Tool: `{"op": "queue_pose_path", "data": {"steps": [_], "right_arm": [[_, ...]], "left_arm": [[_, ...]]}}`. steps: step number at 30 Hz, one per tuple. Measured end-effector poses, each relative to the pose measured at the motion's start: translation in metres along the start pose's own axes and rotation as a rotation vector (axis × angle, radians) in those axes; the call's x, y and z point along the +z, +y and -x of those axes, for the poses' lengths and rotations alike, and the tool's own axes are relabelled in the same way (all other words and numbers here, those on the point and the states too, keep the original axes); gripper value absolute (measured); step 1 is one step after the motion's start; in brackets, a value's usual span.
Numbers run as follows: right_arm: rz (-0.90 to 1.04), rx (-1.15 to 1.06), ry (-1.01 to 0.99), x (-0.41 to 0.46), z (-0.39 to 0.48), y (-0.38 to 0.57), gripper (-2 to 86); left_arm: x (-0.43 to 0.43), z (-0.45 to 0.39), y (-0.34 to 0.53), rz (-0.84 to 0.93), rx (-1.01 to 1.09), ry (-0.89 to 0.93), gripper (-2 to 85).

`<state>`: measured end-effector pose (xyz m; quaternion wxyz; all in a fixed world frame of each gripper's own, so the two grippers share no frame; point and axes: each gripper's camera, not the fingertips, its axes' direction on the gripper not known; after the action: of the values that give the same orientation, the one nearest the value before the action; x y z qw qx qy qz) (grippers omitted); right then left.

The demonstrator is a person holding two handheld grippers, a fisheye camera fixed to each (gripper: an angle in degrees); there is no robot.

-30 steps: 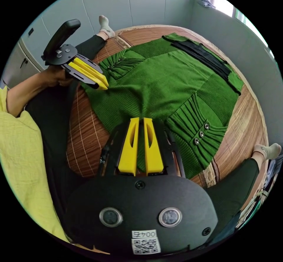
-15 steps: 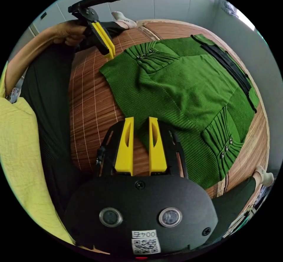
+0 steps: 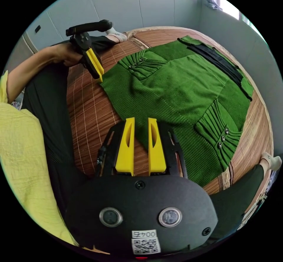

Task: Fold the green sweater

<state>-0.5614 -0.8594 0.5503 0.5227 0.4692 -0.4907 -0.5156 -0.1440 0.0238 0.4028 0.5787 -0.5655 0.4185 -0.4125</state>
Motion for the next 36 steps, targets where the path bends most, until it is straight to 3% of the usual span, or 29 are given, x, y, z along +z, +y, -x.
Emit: {"op": "queue_pose_path", "data": {"steps": [6,15,21,28,36], "right_arm": [[0.085,-0.002,0.015,0.007,0.003,-0.012,8.0],[0.074,0.012,-0.057,-0.015,-0.002,-0.037,10.1],[0.06,0.151,-0.021,-0.083,-0.04,-0.041,12.8],[0.417,0.504,-0.013,-0.124,-0.166,-0.034,12.4],[0.665,0.469,-0.088,-0.095,-0.174,-0.072,9.8]], "left_arm": [[0.003,-0.026,-0.005,0.072,0.046,-0.171,2.6],[-0.002,-0.021,-0.01,0.078,0.013,-0.074,7.0],[-0.031,-0.055,0.006,0.045,0.089,-0.226,7.0],[-0.052,-0.061,-0.001,-0.256,0.037,-0.161,1.9],[-0.018,-0.077,-0.026,-0.193,0.06,-0.209,0.6]]}}
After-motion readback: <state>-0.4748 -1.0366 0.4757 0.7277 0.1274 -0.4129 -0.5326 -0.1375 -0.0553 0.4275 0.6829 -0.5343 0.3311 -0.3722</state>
